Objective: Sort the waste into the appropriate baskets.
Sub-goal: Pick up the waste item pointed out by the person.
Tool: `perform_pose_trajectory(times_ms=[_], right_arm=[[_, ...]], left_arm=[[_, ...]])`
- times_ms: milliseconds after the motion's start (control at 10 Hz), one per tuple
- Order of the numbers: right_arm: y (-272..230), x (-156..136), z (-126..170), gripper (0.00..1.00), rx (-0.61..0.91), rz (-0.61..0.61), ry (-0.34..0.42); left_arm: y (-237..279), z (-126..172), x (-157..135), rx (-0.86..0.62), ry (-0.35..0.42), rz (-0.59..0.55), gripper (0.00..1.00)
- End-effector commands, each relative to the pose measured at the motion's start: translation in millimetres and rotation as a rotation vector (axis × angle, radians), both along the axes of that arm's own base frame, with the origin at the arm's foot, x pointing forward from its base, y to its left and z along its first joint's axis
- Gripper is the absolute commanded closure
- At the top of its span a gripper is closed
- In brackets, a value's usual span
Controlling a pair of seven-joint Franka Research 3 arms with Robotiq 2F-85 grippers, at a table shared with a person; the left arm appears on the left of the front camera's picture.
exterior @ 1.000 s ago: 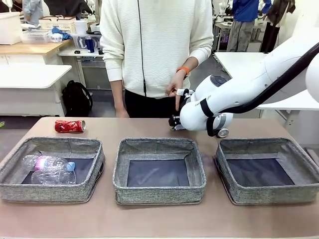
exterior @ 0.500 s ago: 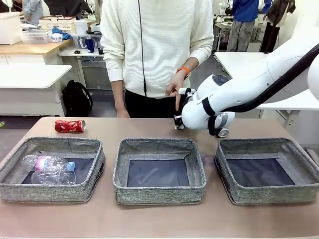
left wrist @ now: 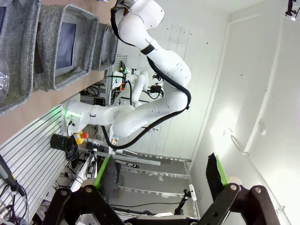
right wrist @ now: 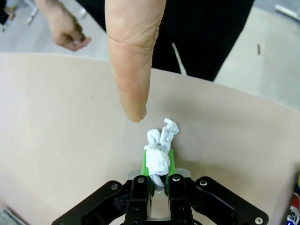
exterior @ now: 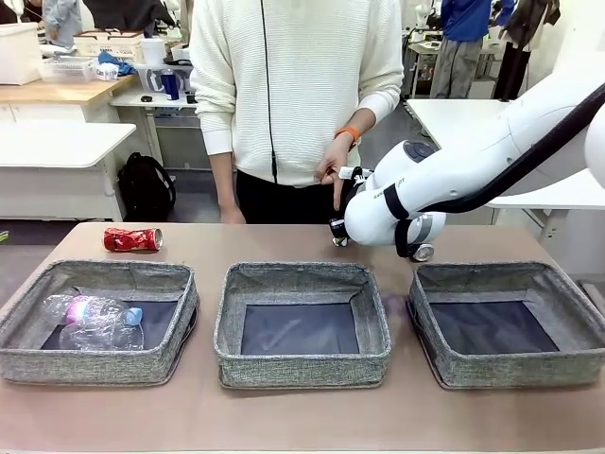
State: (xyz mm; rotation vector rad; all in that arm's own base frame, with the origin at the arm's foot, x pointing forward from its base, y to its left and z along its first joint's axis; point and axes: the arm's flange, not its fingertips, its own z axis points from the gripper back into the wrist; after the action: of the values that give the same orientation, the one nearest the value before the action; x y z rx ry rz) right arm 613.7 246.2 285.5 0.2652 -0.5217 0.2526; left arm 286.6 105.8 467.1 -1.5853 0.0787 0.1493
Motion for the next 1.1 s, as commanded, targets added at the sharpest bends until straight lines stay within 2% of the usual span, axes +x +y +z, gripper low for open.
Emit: perform_pose_trajectory(times_ms=[0,100,300,500,600,700,800,900,1000], right_arm=[[-12.8,-11.4,5.3,1.00,0.005,0.042,0.050],[-17.7,-25.9,19.7,1.00,-0.002,0.051,0.094],[-49.9,-77.1,72.4,1.00,-0.022,0.028,0.238],[-86.3,-144.7,134.9,1.00,0.041,-0.062,0.263],[-96.0,-172.7,157.7,1.00,0.049,-0.129,0.232],[-101.1,-203.1,173.4,1.00,0.048,-0.174,0.234],[-99.4,-233.9,179.6,1.00,0.089,-0.174,0.300],[-86.1,-255.7,175.5,1.00,0.129,-0.132,0.419],[-75.8,-246.0,161.4,1.00,0.086,-0.130,0.491]], left_arm=[[0.8,3.1,-1.2,-0.016,-0.023,-0.002,0.00],[0.8,3.1,-1.2,-0.016,-0.023,-0.002,0.00],[0.8,3.1,-1.2,-0.016,-0.023,-0.002,0.00],[0.8,3.1,-1.2,-0.016,-0.023,-0.002,0.00],[0.8,3.1,-1.2,-0.016,-0.023,-0.002,0.00],[0.8,3.1,-1.2,-0.016,-0.023,-0.002,0.00],[0.8,3.1,-1.2,-0.016,-0.023,-0.002,0.00],[0.8,3.1,-1.2,-0.016,-0.023,-0.002,0.00],[0.8,3.1,-1.2,-0.016,-0.023,-0.002,0.00]])
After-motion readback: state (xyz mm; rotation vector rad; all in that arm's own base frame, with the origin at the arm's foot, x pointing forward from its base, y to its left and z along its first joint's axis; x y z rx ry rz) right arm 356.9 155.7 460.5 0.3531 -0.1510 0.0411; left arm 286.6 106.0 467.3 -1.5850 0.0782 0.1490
